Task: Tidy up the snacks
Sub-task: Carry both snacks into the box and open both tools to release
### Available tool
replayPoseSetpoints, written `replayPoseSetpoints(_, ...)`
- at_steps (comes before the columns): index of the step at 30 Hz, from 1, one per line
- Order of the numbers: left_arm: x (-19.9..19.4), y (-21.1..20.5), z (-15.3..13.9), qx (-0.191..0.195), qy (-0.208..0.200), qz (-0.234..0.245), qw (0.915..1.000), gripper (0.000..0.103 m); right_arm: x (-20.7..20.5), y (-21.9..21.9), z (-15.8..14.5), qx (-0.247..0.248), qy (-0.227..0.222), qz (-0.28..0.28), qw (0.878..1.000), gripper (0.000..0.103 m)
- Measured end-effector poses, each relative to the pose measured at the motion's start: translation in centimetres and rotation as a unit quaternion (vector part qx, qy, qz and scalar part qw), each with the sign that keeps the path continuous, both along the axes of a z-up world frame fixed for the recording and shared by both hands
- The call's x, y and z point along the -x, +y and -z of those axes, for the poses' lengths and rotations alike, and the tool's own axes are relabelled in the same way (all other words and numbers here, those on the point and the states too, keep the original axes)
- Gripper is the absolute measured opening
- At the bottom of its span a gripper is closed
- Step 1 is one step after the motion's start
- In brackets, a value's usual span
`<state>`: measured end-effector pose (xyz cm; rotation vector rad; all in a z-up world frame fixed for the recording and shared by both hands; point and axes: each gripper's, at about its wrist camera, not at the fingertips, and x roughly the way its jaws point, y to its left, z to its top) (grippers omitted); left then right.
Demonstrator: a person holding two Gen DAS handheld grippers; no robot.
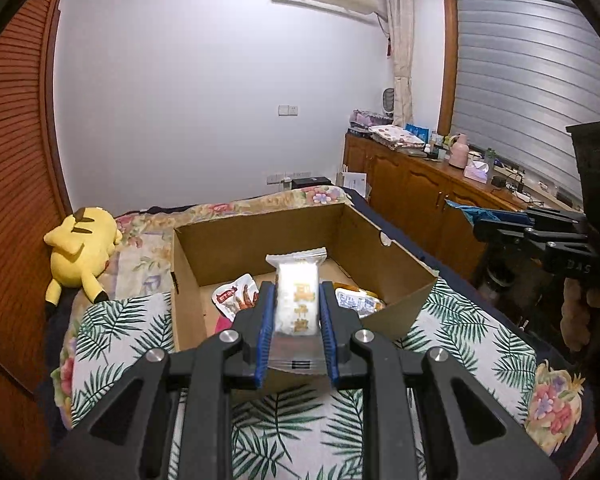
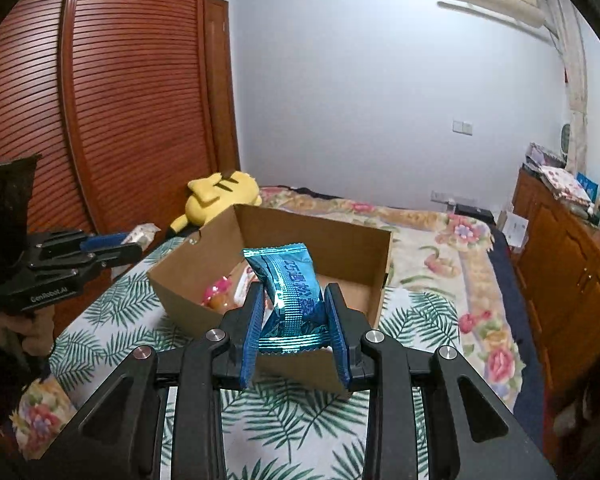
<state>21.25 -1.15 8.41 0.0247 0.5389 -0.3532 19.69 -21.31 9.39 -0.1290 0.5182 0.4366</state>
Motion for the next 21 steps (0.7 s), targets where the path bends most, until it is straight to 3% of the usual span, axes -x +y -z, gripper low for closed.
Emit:
replayPoseSetpoints(13, -6.5, -0.6, 4.4, -0.005, 0.034, -0.004, 0.9994, 0.02, -5.5, 1.4, 3.4, 0.003, 0.026, -0.015, 1.0, 0.03)
replayPoseSetpoints(21, -9.1, -1.5, 5.7, -0.016, 0.045, -0.004, 0.9988, 0.02, -8.6, 2.6, 5.9, 0.004, 0.051, -0.024, 0.998, 0.03)
